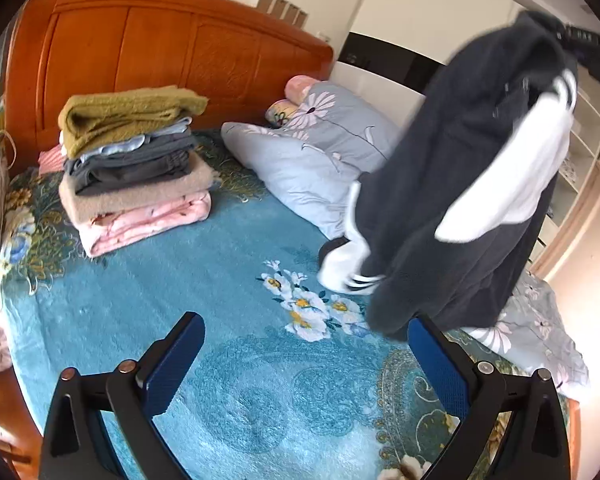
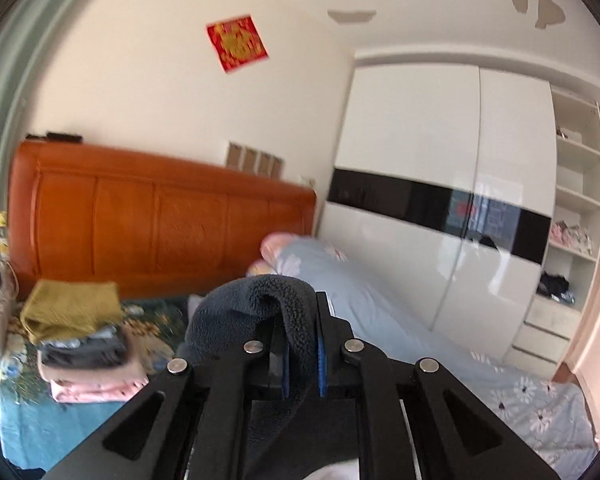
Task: Fold clothes
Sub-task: 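Grasp the jacket collar with the right gripper and lift it up, then grasp the hanging jacket with the left gripper while the right gripper holds the collar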
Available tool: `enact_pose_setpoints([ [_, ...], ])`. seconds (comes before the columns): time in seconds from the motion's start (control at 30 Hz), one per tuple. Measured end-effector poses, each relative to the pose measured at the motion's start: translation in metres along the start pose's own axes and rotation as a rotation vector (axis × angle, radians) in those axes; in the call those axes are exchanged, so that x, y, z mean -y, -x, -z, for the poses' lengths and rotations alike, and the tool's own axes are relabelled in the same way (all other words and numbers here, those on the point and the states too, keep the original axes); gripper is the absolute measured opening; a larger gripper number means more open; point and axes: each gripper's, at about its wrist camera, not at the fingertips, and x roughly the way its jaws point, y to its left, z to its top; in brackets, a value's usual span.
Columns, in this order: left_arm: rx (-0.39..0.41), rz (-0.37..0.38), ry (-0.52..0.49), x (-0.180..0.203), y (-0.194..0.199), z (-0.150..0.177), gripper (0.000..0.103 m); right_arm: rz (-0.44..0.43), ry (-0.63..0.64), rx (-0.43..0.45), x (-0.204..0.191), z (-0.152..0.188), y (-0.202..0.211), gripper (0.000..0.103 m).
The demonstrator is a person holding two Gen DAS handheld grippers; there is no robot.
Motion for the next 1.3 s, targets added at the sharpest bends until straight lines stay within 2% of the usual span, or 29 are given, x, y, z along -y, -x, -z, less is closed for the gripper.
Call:
enact_pose_setpoints([
  [0.13, 0.026, 0.014, -0.033, -0.005, 0.021, -0.003, 0.103, -0.036, 0.070, 0.057, -0.010, -0.016, 0.036, 0.010],
  [0.23, 0.014, 0.048, -0.004, -0.018, 0.028, 0.000, 0.103, -0.023, 0.086, 0.021, -0.006, 0.000, 0.045, 0.010],
  [0.3, -0.001, 0.045, 0.007, -0.026, 0.029, 0.008, 0.103, -0.014, 0.049, -0.061, 0.003, 0.024, 0.034, 0.010],
  [0.43, -0.101, 0.017, -0.007, -0.030, 0.004, 0.026, 0.103, -0.047, -0.095, -0.274, 0.019, 0.099, 0.005, 0.011],
  [0.57, -0.206, -0.011, -0.034, -0.031, -0.026, 0.043, 0.103, -0.024, -0.108, -0.444, 0.018, 0.168, -0.013, 0.011],
  [0.73, -0.300, -0.074, -0.211, -0.005, -0.080, 0.036, 0.103, -0.019, -0.181, -0.552, 0.029, 0.212, -0.028, 0.011],
  [0.83, -0.329, -0.100, -0.361, 0.014, -0.107, 0.035, 0.103, -0.018, -0.193, -0.563, 0.038, 0.217, -0.024, 0.011],
  [0.93, -0.330, -0.170, -0.539, 0.031, -0.132, 0.037, 0.103, -0.024, -0.206, -0.573, 0.048, 0.220, -0.026, 0.011],
  [1.03, -0.346, -0.211, -0.627, 0.041, -0.155, 0.038, 0.101, -0.033, -0.221, -0.583, 0.050, 0.222, -0.034, 0.011],
  [1.1, -0.364, -0.214, -0.643, 0.045, -0.165, 0.036, 0.093, -0.039, -0.232, -0.587, 0.050, 0.225, -0.036, 0.011],
  [1.13, -0.376, -0.211, -0.634, 0.046, -0.168, 0.034, 0.085, -0.043, -0.237, -0.589, 0.051, 0.226, -0.036, 0.011],
  [1.17, -0.386, -0.196, -0.614, 0.047, -0.170, 0.032, 0.072, -0.044, -0.239, -0.590, 0.051, 0.227, -0.036, 0.011],
  [1.2, -0.395, -0.172, -0.586, 0.047, -0.172, 0.030, 0.064, -0.044, -0.243, -0.593, 0.051, 0.229, -0.036, 0.011],
  [1.27, -0.404, -0.141, -0.539, 0.048, -0.174, 0.026, 0.033, -0.047, -0.251, -0.599, 0.052, 0.231, -0.037, 0.011],
  [1.3, -0.397, -0.143, -0.533, 0.050, -0.174, 0.025, 0.024, -0.049, -0.259, -0.601, 0.052, 0.232, -0.037, 0.011],
])
